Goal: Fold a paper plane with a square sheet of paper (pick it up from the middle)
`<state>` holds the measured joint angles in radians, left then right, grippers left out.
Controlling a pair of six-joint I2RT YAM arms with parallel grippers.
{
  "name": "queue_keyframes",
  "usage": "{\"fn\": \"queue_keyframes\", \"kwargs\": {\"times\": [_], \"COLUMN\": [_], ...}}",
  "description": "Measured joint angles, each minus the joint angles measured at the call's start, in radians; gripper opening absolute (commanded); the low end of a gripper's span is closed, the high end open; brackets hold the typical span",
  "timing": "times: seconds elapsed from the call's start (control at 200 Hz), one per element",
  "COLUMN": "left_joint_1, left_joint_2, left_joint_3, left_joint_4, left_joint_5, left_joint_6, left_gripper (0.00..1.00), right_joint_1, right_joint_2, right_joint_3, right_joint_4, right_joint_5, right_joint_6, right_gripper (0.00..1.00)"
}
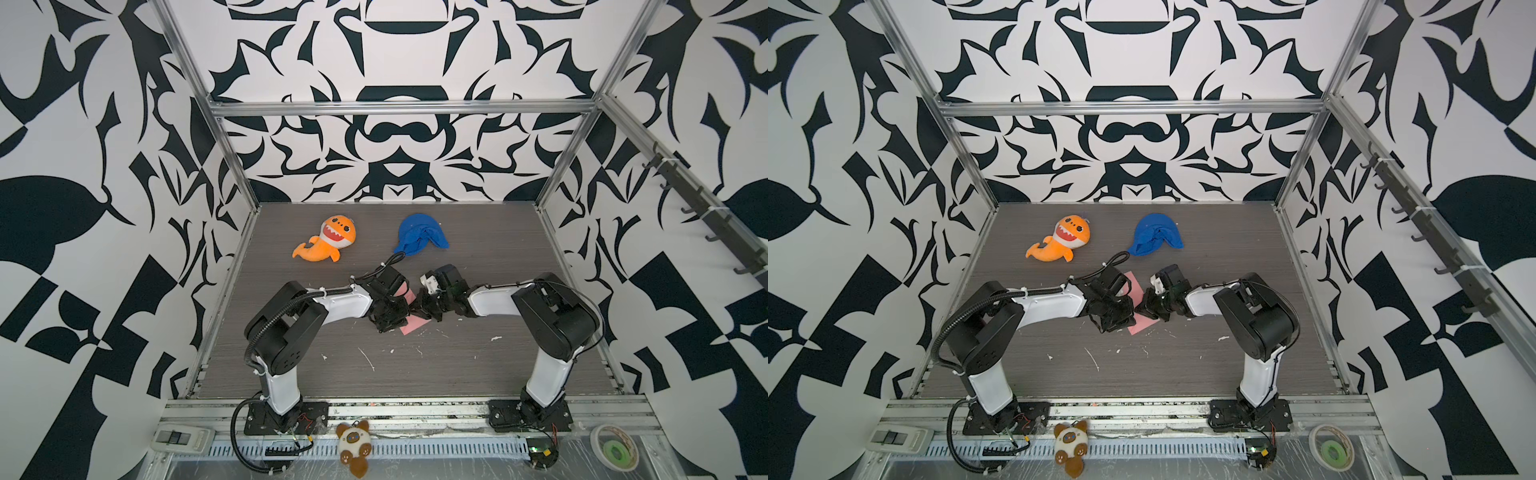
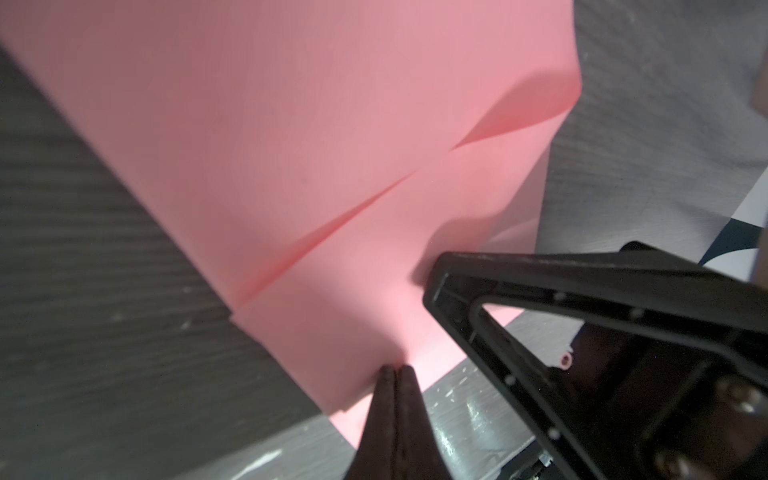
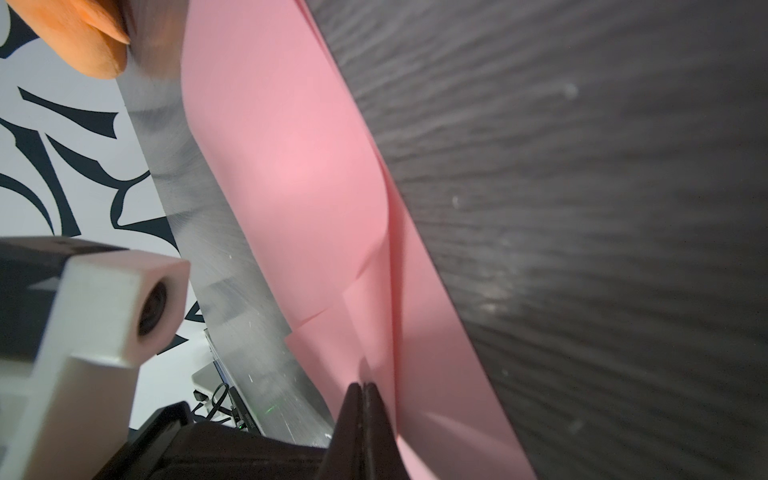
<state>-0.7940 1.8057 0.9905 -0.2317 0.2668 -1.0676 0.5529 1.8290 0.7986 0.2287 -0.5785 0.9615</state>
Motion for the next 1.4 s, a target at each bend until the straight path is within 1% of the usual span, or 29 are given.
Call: {"fn": "queue_keyframes", "kwargs": {"times": [0.07, 0.165, 0.32, 0.42, 0.57, 0.685, 0.8, 0.895, 0.97, 1.065, 1.23, 1.4], "left_joint_1": [-0.001, -0.003, -0.005, -0.005, -0.005, -0.006, -0.007, -0.008, -0.007, 0.001, 0.029, 0.049], "left_joint_2": [-0.001, -0.001, -0.001, -0.001, -0.001, -0.001, -0.001, -0.001, -0.001, -0.001, -0.001, -0.001], "left_joint_3": [-0.001, -0.001, 0.000, 0.000, 0.000, 0.001, 0.009, 0.021, 0.028, 0.038, 0.039, 0.039], "left_joint_4": [-0.001, -0.003, -0.007, -0.008, -0.009, -0.013, -0.035, -0.070, -0.099, -0.130, -0.159, -0.178], "left_joint_5": [-0.004, -0.012, -0.018, -0.018, -0.019, -0.020, -0.022, -0.027, -0.030, -0.034, -0.008, 0.013], "left_joint_6": [0.001, 0.002, 0.014, 0.019, 0.024, 0.037, 0.065, 0.108, 0.154, 0.221, 0.322, 0.387], "left_gripper": [0.00, 0.00, 0.00, 0.00, 0.00, 0.00, 0.00, 0.00, 0.00, 0.00, 0.00, 0.00], "right_joint_1": [-0.002, -0.016, -0.043, -0.072, -0.126, -0.156, -0.175, -0.182, -0.168, -0.124, -0.062, -0.054], "right_joint_2": [0.000, 0.005, 0.040, 0.051, 0.067, 0.077, 0.060, 0.032, 0.008, -0.009, 0.001, 0.042], "right_joint_3": [0.000, 0.009, 0.102, 0.136, 0.179, 0.228, 0.239, 0.232, 0.222, 0.200, 0.159, 0.159], "right_joint_4": [0.000, -0.018, -0.149, -0.205, -0.283, -0.343, -0.371, -0.371, -0.362, -0.325, -0.273, -0.250], "right_joint_5": [-0.004, -0.032, -0.061, -0.060, -0.061, -0.016, 0.045, 0.048, 0.032, -0.011, -0.087, -0.116], "right_joint_6": [-0.010, -0.059, -0.225, -0.317, -0.409, -0.459, -0.482, -0.493, -0.499, -0.500, -0.489, -0.487], "right_gripper": [0.07, 0.07, 0.05, 0.05, 0.05, 0.05, 0.05, 0.05, 0.05, 0.04, 0.03, 0.03]}}
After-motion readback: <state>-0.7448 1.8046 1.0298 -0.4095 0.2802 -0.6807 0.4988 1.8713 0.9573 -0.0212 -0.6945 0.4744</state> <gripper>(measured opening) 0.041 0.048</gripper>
